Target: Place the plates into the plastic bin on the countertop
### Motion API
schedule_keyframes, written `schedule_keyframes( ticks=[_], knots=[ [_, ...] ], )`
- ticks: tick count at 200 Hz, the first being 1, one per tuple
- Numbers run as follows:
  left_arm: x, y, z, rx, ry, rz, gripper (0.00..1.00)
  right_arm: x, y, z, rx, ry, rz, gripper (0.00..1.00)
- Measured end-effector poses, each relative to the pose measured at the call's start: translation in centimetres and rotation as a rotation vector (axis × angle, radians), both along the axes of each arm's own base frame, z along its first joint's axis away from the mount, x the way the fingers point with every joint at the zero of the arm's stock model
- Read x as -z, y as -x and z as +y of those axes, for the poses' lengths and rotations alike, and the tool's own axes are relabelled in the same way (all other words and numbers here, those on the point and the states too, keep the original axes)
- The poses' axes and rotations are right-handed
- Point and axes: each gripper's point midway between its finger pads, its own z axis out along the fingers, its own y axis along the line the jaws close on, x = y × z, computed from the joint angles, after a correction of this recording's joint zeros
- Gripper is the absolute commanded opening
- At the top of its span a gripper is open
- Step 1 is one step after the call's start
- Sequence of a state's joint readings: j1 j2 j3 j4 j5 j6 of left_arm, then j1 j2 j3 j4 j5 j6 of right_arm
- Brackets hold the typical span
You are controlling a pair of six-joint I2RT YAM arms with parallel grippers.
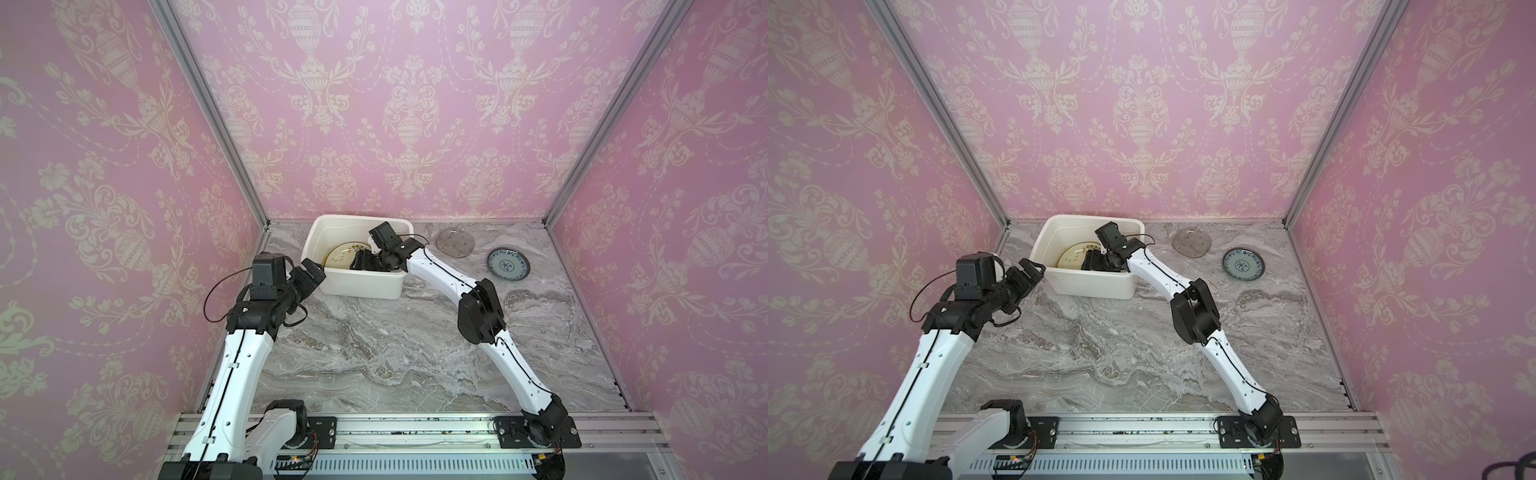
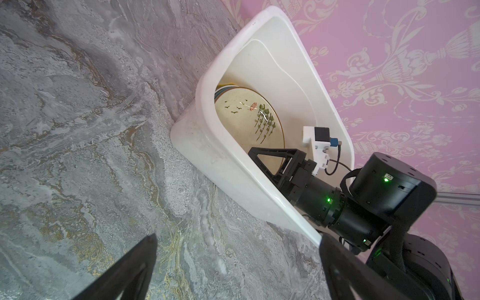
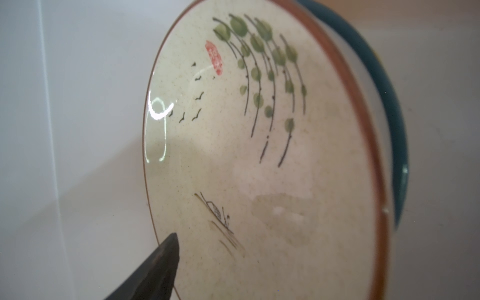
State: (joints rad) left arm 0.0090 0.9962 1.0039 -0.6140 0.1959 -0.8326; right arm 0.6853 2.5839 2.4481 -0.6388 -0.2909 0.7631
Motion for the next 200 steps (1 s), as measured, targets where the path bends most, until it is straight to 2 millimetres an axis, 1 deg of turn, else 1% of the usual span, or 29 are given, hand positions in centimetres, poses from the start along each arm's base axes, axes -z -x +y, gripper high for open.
schedule_keyframes(
  ticks=[67, 88, 124, 147, 160, 176, 192, 200],
  knots=[
    [0.3, 0.0, 0.0, -0.004, 0.006, 0.002, 0.99, -0.5, 0.1, -0.5, -0.034, 0.114, -0.104, 1.0],
    [0.1, 0.0, 0.0, -0.005, 0.006, -0.004, 0.99, -0.7, 0.2, -1.1, -0.047, 0.183, -0.148, 1.0],
    [-0.3, 0.1, 0.0, -0.005, 0.006, -0.019, 0.99, -0.3, 0.2, -3.3, -0.05, 0.312, -0.182, 1.0],
    [-0.5, 0.2, 0.0, -0.009, 0.011, -0.026, 0.99, -0.5, 0.2, -3.9, -0.064, 0.35, -0.199, 0.99],
    [-0.6, 0.3, 0.0, -0.009, 0.012, -0.03, 0.99, -1.1, 0.2, -3.9, -0.064, 0.348, -0.209, 0.99],
    [-0.8, 0.4, 0.0, -0.009, 0.012, -0.036, 0.99, -2.3, 0.2, -3.8, -0.065, 0.33, -0.226, 0.98],
    [-1.0, 0.5, 0.0, -0.009, 0.011, -0.043, 0.99, -4.3, 0.4, -3.2, -0.077, 0.282, -0.249, 0.97],
    [-1.2, 0.5, 0.0, -0.006, 0.008, -0.047, 0.99, -5.7, 0.5, -2.7, -0.085, 0.247, -0.268, 0.97]
  ],
)
